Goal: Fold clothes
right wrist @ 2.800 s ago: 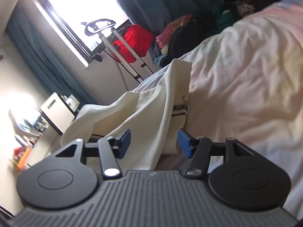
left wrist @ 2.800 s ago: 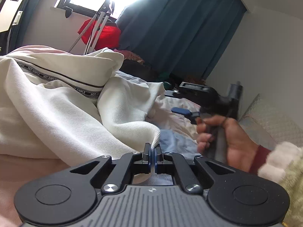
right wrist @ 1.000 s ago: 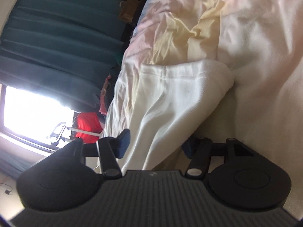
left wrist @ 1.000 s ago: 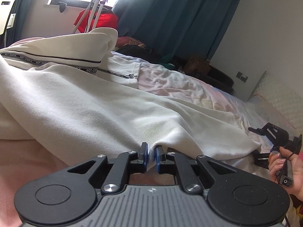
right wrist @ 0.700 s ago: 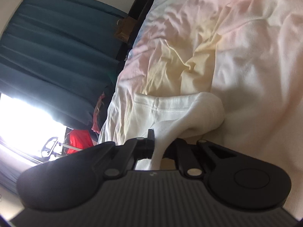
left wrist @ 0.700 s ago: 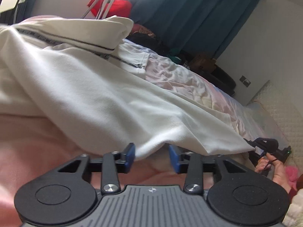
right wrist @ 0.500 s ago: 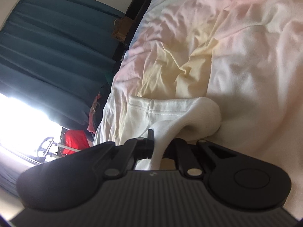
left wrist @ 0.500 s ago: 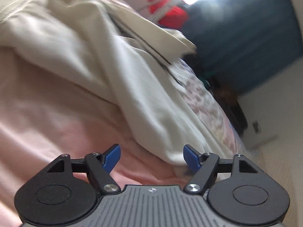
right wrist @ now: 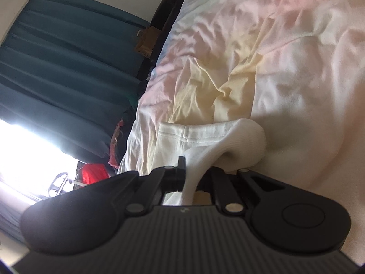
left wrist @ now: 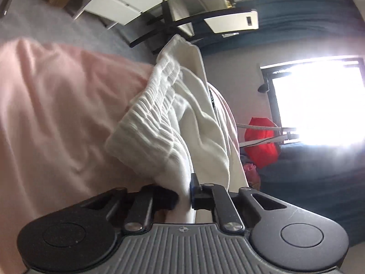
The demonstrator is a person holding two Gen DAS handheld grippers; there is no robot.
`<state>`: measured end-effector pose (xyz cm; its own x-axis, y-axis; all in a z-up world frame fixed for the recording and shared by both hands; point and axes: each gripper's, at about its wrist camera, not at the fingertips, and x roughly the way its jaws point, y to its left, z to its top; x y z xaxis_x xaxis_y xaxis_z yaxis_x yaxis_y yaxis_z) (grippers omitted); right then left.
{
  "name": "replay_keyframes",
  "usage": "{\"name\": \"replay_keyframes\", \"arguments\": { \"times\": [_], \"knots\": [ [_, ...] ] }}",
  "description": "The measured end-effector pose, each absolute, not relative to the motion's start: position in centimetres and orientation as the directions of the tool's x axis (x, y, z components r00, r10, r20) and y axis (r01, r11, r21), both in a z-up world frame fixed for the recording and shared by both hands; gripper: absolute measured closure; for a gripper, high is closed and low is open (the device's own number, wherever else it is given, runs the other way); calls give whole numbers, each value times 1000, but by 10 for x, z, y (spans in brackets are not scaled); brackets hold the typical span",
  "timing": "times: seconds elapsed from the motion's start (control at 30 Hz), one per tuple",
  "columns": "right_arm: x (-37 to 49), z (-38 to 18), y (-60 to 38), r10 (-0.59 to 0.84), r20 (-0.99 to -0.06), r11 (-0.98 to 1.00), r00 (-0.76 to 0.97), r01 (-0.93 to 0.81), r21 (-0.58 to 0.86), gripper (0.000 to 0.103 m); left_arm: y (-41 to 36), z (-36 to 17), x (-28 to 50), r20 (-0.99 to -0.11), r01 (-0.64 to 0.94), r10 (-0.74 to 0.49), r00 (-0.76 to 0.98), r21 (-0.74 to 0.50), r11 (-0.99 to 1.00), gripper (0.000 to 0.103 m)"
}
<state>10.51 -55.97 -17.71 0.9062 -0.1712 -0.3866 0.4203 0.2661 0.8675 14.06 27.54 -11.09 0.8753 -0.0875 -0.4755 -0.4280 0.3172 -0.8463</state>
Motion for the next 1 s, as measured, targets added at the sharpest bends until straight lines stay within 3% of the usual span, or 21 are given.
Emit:
{"name": "replay_keyframes", "arguments": {
  "times": [0.23, 0.37, 0.5, 0.67, 0.77, 0.9, 0.93, 0.97, 1.0],
  "knots": [
    [91, -167, -561, -236, -405, 265, 884, 459, 848, 98, 324, -50, 110, -456, -409, -15, 890, -813, 415, 97],
    [75, -165, -559, -261, -459, 261, 849, 520, 813, 98, 343, -48, 93, -534, -460, -11, 845, -738, 493, 97],
    [64, -178, -559, -236, -540, 261, 808, 588, 765, 98, 350, -75, 87, -680, -543, 1, 733, -584, 604, 93],
    [58, -181, -561, -191, -563, 260, 804, 594, 761, 98, 325, -75, 84, -690, -477, 40, 722, -456, 751, 82],
    [53, -164, -556, -179, -565, 314, 806, 591, 743, 95, 310, -61, 82, -693, -420, 37, 720, -392, 818, 68],
    [42, -130, -542, -200, -552, 436, 809, 578, 689, 88, 290, -33, 70, -652, -344, 46, 756, -338, 876, 35],
    [39, -119, -536, -214, -543, 475, 812, 572, 669, 80, 281, -23, 65, -625, -325, 65, 778, -311, 893, 22],
    [36, -109, -530, -228, -533, 512, 815, 566, 646, 72, 272, -13, 59, -593, -305, 87, 801, -277, 911, 15],
    [34, -98, -524, -240, -523, 548, 818, 559, 622, 49, 263, -3, 53, -558, -286, 108, 823, -241, 928, 8]
  ]
}}
